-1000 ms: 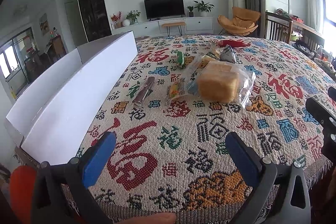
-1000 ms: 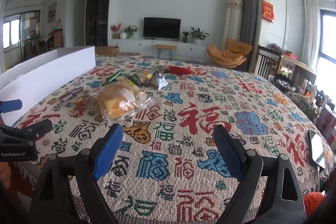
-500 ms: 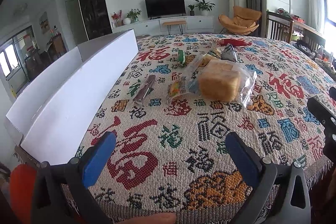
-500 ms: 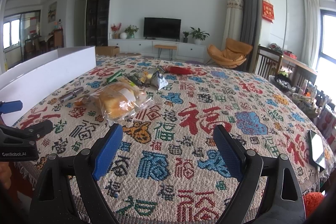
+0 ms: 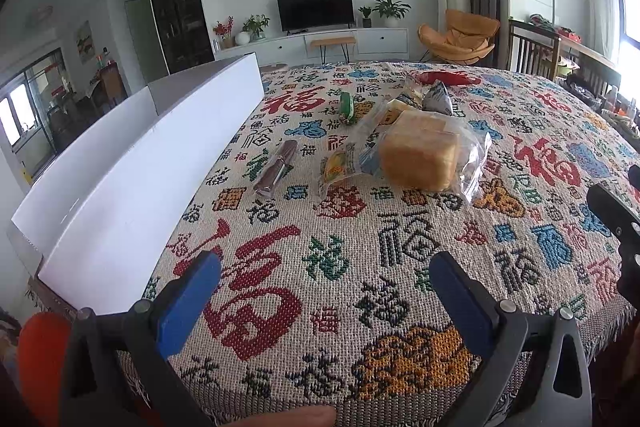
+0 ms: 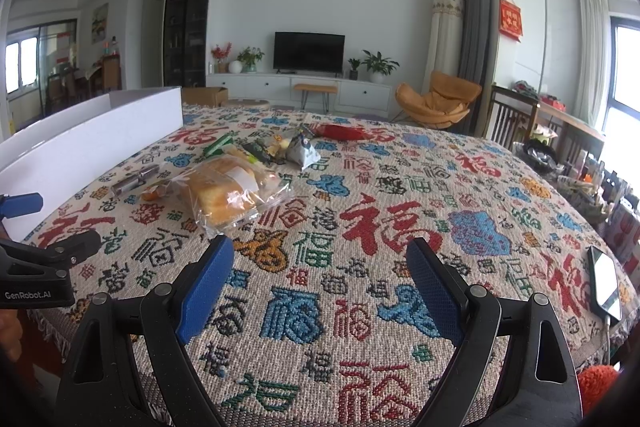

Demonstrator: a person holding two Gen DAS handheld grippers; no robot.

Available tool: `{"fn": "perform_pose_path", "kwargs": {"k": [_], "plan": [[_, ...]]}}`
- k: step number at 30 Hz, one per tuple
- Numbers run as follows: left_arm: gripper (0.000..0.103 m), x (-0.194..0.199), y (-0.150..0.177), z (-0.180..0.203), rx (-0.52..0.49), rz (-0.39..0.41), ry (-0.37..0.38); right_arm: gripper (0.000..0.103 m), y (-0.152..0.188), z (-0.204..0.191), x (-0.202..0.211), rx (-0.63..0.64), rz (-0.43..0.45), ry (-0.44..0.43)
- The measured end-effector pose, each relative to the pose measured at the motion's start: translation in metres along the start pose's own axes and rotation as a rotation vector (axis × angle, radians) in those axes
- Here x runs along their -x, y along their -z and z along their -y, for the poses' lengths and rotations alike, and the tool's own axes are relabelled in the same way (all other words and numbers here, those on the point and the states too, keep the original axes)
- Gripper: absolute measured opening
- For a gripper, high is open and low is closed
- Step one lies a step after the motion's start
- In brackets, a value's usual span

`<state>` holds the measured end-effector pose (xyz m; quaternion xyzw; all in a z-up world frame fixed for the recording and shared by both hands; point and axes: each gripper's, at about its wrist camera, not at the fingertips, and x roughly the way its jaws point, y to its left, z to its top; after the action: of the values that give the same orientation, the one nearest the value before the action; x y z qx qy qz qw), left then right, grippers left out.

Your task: Organize snacks

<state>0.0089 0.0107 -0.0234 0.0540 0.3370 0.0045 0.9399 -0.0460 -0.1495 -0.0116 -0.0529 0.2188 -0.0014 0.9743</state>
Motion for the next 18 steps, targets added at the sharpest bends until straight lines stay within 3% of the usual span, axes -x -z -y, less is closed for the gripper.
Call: {"fn": "perform_pose_path", "kwargs": {"k": [18], "plan": [[0.103, -0.0041, 0.0006, -0.001, 0.005, -0.013, 0.0, 0.091, 0.0016, -0.0019, -0.0019, 0.001, -0.007, -0.003]]}}
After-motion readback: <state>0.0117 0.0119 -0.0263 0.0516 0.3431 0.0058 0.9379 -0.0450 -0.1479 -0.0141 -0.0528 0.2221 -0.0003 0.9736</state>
